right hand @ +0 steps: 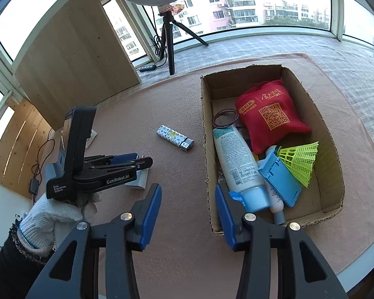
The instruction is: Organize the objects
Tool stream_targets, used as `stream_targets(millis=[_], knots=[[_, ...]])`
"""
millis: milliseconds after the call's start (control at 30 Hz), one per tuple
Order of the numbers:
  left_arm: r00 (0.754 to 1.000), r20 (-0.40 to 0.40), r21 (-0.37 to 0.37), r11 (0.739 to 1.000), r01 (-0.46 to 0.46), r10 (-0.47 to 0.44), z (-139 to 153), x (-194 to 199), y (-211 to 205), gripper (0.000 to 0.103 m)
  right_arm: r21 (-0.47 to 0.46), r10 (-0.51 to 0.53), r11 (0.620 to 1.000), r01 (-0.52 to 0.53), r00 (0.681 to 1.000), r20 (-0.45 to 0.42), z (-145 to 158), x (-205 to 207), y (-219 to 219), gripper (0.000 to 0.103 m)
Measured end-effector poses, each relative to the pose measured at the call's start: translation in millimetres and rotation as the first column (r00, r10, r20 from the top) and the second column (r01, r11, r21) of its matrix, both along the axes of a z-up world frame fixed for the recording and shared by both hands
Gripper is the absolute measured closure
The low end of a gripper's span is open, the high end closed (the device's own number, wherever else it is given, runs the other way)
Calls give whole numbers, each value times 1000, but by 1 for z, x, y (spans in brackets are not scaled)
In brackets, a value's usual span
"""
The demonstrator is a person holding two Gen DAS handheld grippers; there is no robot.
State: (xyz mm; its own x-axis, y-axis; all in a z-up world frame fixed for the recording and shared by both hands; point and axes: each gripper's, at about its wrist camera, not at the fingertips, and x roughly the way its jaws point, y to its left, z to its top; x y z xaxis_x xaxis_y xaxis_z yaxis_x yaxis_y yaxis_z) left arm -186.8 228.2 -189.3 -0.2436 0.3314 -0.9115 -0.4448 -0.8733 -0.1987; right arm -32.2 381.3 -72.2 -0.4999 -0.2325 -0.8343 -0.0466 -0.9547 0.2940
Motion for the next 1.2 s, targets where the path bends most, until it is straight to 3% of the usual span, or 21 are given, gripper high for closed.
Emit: stream_targets(millis=[500,767,900,1200], knots=[[992,-9,17,992,-122,122,-1,65,-100,63,-19,140,990,-139,989,42,-18,-12,-69,62],[992,3,44,991,-126,126,8,83,-123,63,-70,195,980,-189,977,87,-35,-18,-98,52],[993,-7,73,991,-115,116,20,93,-137,49,-82,233,971,-224,964,129,-50,-20,-113,44],[995,29,126,987,-95,93,23,115,-152,43,-141,301,950,-277,934,192,-76,-26,-143,44]])
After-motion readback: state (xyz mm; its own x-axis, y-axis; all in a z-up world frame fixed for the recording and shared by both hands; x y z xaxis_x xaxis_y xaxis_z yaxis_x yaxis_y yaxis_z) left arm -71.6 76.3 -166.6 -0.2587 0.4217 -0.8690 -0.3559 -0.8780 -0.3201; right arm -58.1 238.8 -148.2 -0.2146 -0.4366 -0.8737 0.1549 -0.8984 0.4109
